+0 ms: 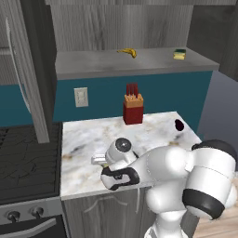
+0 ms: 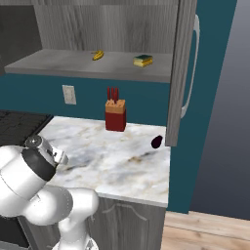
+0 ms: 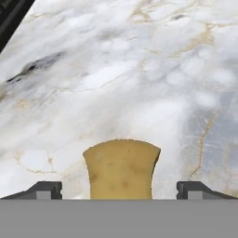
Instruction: Pick the sponge and sponge from the cabinet and place them on the counter.
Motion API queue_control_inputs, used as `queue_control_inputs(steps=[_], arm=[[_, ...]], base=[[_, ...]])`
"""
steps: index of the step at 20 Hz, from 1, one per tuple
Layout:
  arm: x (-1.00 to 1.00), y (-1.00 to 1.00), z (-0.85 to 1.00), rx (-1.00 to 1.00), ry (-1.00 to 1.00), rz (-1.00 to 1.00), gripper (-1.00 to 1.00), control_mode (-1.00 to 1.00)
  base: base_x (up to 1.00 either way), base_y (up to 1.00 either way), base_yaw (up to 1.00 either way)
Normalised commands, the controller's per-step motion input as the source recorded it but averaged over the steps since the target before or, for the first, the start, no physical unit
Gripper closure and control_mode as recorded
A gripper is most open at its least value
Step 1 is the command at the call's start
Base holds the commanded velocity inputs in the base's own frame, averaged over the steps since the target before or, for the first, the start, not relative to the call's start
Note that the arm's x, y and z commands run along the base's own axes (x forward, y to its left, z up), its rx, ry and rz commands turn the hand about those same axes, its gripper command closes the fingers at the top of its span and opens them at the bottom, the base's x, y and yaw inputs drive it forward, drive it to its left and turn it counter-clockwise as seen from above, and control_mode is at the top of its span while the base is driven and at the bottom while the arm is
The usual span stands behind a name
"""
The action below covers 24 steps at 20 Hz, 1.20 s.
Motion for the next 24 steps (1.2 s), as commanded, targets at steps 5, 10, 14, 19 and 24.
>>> queue_control_inputs(steps=[5,10,14,19,24], arm=[[-0.02,-0.19,0.52,0.07,-0.06,0.05,-1.0,-1.0],[-0.01,-0.18,0.61,0.06,-0.03,0.03,-1.0,-1.0],[-0.09,-0.04,0.5,0.01,-0.07,0.03,-1.0,-1.0],[-0.17,-0.02,0.43,0.0,-0.04,0.01,-1.0,-1.0],[-0.34,-0.02,0.27,-0.06,0.0,0.0,-1.0,-1.0]], base=[[0.0,0.0,0.0],[0.0,0.0,0.0],[0.0,0.0,0.0],[0.0,0.0,0.0],[0.0,0.0,0.0]])
